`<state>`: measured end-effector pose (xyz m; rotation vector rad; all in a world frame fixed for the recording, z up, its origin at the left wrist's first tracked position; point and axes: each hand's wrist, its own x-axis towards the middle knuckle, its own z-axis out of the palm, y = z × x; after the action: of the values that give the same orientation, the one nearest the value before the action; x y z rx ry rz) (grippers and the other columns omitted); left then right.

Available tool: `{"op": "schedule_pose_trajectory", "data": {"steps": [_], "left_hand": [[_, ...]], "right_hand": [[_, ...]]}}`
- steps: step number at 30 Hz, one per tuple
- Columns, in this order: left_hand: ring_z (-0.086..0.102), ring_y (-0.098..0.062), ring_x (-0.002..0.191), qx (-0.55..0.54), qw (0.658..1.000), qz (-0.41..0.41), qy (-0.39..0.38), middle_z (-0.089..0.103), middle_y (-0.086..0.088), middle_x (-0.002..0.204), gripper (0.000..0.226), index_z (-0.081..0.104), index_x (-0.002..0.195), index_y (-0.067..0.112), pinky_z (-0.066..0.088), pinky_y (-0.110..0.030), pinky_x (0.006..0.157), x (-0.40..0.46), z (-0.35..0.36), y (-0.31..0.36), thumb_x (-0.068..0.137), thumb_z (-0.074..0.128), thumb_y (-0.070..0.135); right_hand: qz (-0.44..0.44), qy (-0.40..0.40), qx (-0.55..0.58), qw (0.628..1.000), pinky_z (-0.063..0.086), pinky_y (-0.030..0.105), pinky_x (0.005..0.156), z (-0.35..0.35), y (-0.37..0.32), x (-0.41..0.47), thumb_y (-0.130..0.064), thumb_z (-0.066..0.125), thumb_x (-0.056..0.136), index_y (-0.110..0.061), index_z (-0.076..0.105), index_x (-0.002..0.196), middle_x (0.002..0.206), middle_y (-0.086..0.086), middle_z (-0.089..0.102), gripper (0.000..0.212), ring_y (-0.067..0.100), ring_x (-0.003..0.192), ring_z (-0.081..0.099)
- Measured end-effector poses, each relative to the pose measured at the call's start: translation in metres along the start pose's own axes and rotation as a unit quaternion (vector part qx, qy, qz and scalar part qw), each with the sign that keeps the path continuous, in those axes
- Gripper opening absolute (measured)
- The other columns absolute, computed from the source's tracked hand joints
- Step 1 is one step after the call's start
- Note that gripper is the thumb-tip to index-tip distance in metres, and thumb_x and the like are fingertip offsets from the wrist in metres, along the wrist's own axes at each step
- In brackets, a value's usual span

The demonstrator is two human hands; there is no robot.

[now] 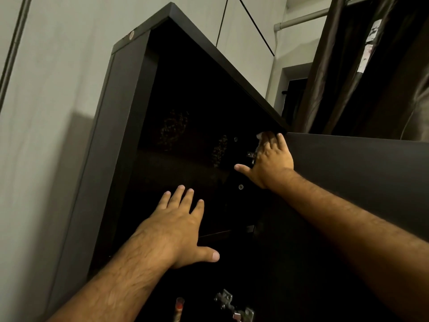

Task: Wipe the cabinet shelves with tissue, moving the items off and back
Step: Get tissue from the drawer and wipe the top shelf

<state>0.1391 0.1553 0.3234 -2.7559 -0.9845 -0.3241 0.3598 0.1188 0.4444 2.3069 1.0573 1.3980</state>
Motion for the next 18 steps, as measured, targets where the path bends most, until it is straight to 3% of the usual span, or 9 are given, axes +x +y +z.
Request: {"op": "schedule_pose_trajectory", "data": {"steps": [4, 8, 12, 14, 18], "left_hand": [[-0.030, -0.027, 0.143, 0.004, 1.000, -0.004, -0.004, -0.025, -0.011, 0.158, 0.111, -0.012, 0.154, 0.018, -0.013, -0.047, 0.119, -0.001, -0.001, 0.001, 0.079, 0.043, 0.080], [-0.030, -0.027, 0.143, 0.011, 1.000, -0.010, -0.016, -0.026, -0.011, 0.158, 0.110, -0.013, 0.153, 0.019, -0.015, -0.045, 0.119, -0.003, -0.004, 0.002, 0.080, 0.043, 0.079], [-0.031, -0.026, 0.142, 0.016, 0.999, -0.014, -0.036, -0.026, -0.010, 0.158, 0.109, -0.013, 0.153, 0.020, -0.014, -0.045, 0.119, -0.005, -0.009, 0.003, 0.080, 0.043, 0.078], [-0.031, -0.026, 0.142, 0.019, 0.999, -0.018, -0.043, -0.026, -0.010, 0.158, 0.109, -0.014, 0.153, 0.020, -0.013, -0.045, 0.119, -0.004, -0.010, 0.004, 0.080, 0.043, 0.078], [-0.031, -0.026, 0.143, 0.030, 0.998, -0.029, -0.047, -0.025, -0.010, 0.159, 0.111, -0.014, 0.153, 0.020, -0.011, -0.046, 0.120, -0.003, -0.009, 0.005, 0.078, 0.041, 0.080]], "right_hand": [[-0.021, -0.005, 0.047, 0.999, -0.018, 0.046, 0.117, -0.002, -0.007, 0.013, -0.075, 0.014, 0.090, -0.005, 0.011, 0.153, 0.162, 0.013, -0.002, 0.094, 0.028, 0.148, -0.013], [-0.071, -0.029, 0.023, 0.997, -0.019, 0.053, 0.115, -0.002, -0.017, 0.025, -0.052, 0.028, 0.098, -0.013, 0.025, 0.152, 0.162, 0.012, 0.001, 0.067, 0.030, 0.149, -0.011], [-0.094, -0.054, 0.005, 0.994, -0.026, 0.056, 0.108, -0.006, -0.036, 0.021, -0.043, 0.029, 0.100, -0.019, 0.047, 0.140, 0.153, 0.013, 0.037, 0.050, 0.034, 0.148, 0.009], [-0.096, -0.038, -0.037, 0.994, -0.025, 0.053, 0.107, -0.006, -0.043, 0.015, -0.042, 0.027, 0.101, -0.018, 0.047, 0.141, 0.149, 0.013, 0.043, 0.051, 0.035, 0.148, 0.012], [-0.122, -0.026, -0.142, 0.982, -0.018, 0.056, 0.114, 0.008, -0.060, 0.000, -0.050, 0.024, 0.100, -0.016, 0.033, 0.148, 0.156, 0.016, 0.029, 0.060, 0.040, 0.147, 0.007]]}}
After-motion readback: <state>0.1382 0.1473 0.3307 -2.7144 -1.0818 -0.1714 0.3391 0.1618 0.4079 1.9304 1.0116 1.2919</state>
